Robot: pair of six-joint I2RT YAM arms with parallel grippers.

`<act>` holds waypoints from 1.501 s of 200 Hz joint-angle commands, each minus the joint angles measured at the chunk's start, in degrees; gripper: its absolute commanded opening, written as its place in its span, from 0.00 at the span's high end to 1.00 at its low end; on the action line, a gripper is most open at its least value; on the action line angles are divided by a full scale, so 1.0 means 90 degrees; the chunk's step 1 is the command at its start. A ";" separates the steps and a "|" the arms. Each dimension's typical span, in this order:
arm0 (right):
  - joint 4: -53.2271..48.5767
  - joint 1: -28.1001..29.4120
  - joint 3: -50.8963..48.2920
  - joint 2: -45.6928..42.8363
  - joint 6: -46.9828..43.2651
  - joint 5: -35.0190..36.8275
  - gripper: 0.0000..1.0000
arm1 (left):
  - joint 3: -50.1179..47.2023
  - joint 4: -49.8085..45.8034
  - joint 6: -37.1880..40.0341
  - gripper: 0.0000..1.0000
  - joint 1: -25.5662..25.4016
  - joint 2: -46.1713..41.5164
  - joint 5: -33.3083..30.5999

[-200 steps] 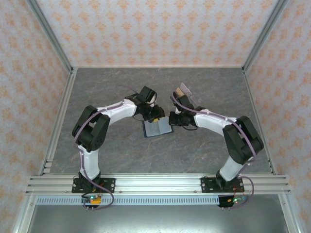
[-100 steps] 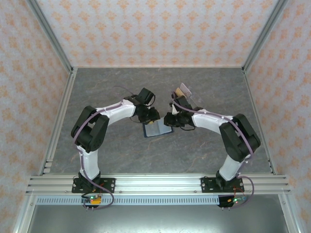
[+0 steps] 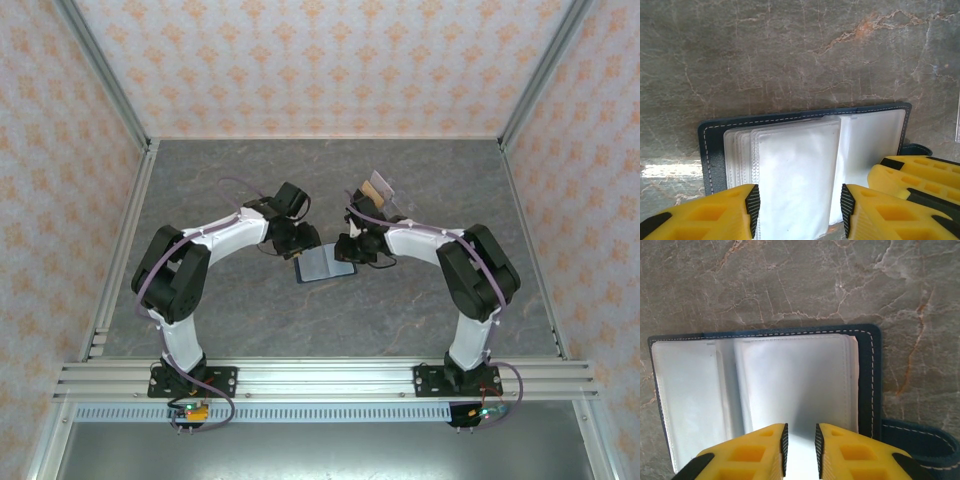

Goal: Take the credit cards out of the card holder

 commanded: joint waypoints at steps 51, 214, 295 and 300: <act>-0.0408 0.0011 0.0195 0.0243 -0.0071 0.0341 0.75 | -0.0004 -0.0184 0.0001 0.52 -0.0040 0.0166 -0.0054; -0.0458 0.0011 0.0264 0.0428 -0.0031 0.0174 0.75 | 0.0063 0.0128 0.0031 0.54 -0.0099 0.0495 0.0221; -0.0516 0.0017 0.0313 0.0535 -0.0017 0.0130 0.75 | 0.0072 0.0648 -0.0031 0.57 -0.0106 0.0453 0.0852; -0.0514 0.0017 0.0313 0.0533 -0.0021 0.0130 0.75 | 0.0062 0.0676 -0.0035 0.57 -0.0101 0.0451 0.0880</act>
